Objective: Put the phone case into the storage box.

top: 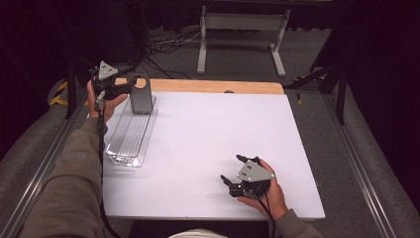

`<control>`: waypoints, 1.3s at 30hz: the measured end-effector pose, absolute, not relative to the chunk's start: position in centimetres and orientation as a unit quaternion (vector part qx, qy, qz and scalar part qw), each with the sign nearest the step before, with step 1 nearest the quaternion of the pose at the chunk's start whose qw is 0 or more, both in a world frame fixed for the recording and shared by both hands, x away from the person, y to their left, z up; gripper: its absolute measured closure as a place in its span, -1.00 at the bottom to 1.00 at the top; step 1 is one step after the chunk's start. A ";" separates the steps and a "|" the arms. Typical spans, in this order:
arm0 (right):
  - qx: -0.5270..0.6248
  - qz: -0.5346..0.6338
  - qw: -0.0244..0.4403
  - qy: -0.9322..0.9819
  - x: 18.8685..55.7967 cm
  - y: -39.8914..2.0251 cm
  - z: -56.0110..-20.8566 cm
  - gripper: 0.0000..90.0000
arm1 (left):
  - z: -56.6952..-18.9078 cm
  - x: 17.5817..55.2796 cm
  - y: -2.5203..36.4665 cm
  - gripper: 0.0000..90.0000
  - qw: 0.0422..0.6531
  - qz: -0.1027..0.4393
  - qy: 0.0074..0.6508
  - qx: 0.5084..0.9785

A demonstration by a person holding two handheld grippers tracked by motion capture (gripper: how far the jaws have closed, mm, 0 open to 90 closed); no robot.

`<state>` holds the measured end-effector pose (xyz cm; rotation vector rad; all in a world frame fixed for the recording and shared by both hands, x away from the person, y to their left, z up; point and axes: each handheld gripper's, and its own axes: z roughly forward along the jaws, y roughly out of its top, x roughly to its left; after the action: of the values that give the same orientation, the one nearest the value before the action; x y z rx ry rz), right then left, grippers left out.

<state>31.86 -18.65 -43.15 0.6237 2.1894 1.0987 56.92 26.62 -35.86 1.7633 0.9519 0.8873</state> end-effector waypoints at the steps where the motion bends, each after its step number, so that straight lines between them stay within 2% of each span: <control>1: 0.235 0.415 0.304 0.825 31.8 -18.7 -43.1 -0.53 | -35.8 56.7 26.5 -0.37 0.457 0.358 0.387 0.716; 17: 0.226 0.435 0.303 0.818 31.6 -18.8 -42.6 -0.52 | -35.2 54.2 25.8 -0.54 0.466 0.354 0.378 0.717; 39: 0.241 0.437 0.310 0.809 31.8 -18.9 -42.0 -0.49 | -35.0 52.1 24.9 -0.64 0.479 0.347 0.360 0.722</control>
<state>31.84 -18.90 -41.99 0.6351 2.1371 1.1538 52.11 24.90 -35.02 1.7623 0.8787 0.8465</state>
